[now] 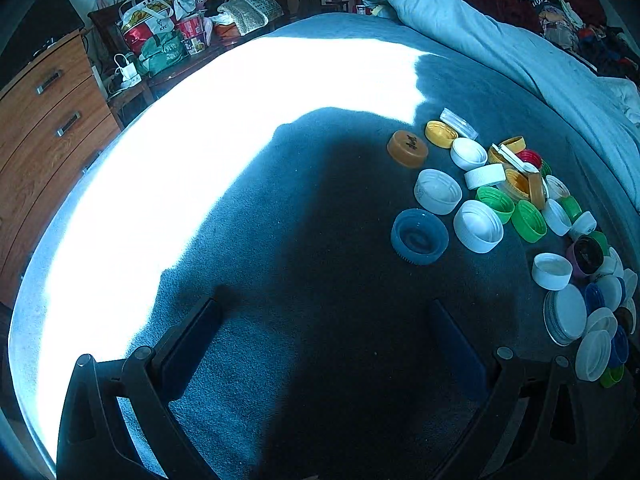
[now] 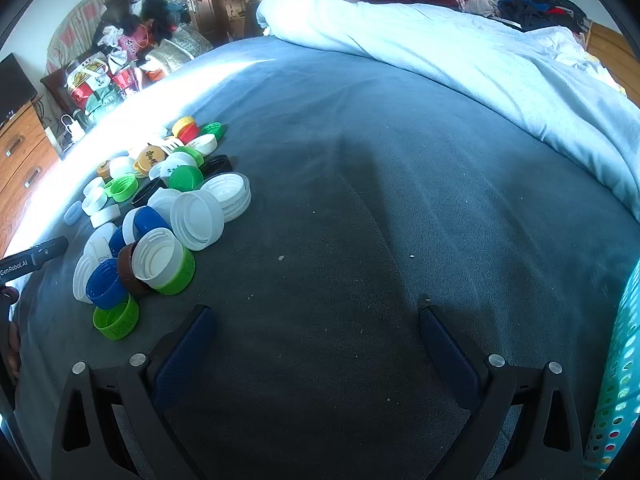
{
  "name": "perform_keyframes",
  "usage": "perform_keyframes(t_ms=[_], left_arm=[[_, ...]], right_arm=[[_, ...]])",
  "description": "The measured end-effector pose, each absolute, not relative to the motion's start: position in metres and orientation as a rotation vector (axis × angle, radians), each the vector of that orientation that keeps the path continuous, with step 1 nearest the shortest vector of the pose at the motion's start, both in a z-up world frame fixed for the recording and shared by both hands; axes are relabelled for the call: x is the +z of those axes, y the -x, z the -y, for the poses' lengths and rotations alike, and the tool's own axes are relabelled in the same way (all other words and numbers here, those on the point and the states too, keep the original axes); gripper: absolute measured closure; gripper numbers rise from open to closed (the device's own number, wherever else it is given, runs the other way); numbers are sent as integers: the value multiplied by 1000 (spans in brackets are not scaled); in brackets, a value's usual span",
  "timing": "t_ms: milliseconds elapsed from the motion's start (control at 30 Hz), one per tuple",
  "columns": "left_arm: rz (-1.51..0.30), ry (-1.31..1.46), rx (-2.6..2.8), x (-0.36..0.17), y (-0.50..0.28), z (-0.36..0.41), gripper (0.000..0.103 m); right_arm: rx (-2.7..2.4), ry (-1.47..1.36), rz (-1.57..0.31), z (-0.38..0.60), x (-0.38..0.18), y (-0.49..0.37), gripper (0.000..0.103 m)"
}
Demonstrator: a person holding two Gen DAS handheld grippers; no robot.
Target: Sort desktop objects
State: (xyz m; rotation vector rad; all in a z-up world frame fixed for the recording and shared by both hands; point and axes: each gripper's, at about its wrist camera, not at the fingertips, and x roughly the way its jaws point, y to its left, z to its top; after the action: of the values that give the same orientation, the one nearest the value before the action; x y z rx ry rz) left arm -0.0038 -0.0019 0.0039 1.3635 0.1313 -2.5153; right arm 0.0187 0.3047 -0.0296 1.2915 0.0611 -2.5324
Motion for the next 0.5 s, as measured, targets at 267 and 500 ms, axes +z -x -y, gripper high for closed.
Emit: perform_keyframes(t_ms=[267,500], left_arm=[[-134,-1364,-2516,4,4,1,1],[-133,-1364,-2515,4,3,1,1]], right_arm=[[-2532,-1291,-61,-305,-30,-19,0],[-2533,-1291,-61,-305,-30,-19,0]])
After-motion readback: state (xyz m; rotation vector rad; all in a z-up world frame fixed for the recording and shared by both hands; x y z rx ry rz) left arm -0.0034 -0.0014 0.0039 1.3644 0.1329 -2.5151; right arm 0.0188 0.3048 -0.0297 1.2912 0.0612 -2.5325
